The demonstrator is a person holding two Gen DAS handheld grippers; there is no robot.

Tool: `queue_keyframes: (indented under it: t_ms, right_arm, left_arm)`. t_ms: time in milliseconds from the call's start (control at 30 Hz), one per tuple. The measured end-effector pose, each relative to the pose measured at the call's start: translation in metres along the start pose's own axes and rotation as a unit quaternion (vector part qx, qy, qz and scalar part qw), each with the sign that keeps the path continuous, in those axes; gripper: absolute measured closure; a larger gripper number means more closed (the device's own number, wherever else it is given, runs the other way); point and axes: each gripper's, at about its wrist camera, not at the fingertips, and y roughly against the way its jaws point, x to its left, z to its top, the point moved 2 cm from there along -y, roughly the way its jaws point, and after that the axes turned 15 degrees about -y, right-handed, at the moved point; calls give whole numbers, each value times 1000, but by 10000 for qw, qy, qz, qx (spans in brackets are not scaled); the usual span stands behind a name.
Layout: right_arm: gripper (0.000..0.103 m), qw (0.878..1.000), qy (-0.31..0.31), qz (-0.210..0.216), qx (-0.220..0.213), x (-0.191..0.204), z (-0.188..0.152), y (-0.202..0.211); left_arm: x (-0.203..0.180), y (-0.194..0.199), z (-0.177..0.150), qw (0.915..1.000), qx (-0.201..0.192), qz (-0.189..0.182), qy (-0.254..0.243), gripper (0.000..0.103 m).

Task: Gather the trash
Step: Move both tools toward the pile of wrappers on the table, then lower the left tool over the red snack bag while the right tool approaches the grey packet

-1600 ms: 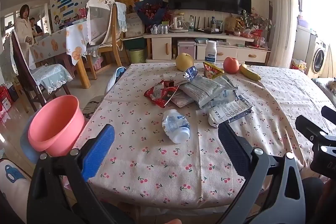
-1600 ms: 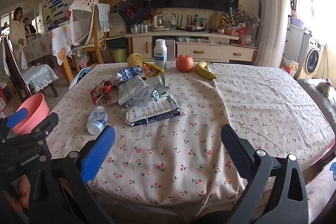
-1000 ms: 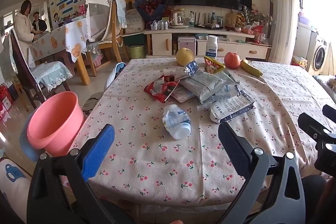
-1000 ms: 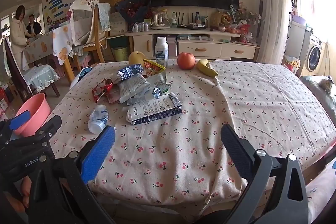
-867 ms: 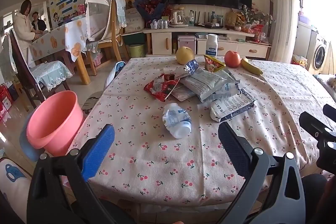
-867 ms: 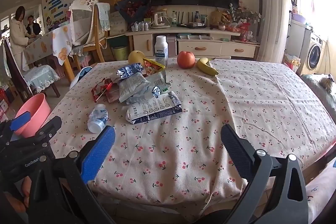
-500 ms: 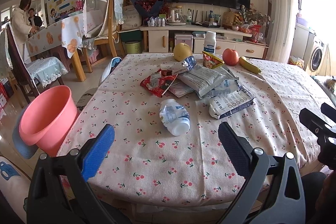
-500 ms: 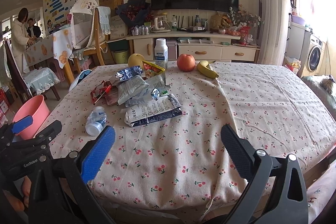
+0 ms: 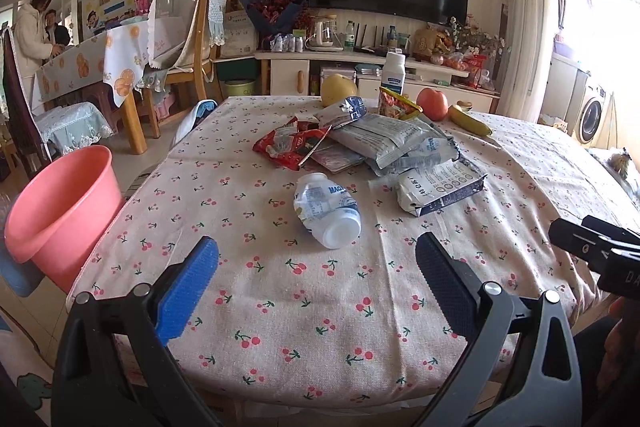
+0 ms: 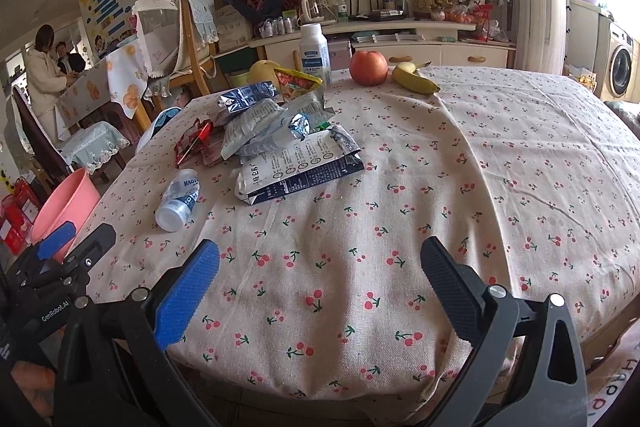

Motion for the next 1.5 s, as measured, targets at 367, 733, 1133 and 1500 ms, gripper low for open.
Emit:
queue_keyframes:
  t_ms: [367,733,1133,1500]
  right_arm:
    - [4,9988,-350,244,250,-9,8,-3]
    - [4,9964,-557,495,412,-15,19,-3]
    - [5,9867,-1334,783,503,-44,54,-33]
    - [20,9859,-999,1237,518,-3,97,-86]
  left_arm:
    - [22,7,7,9978,433,510,-37,4]
    - [17,-19,20,9968,418,-277,-618,4]
    - [20,-64,52,9893,356,-1062,-938,4]
    - [72,-144,85,9922,732,-1002,80,4]
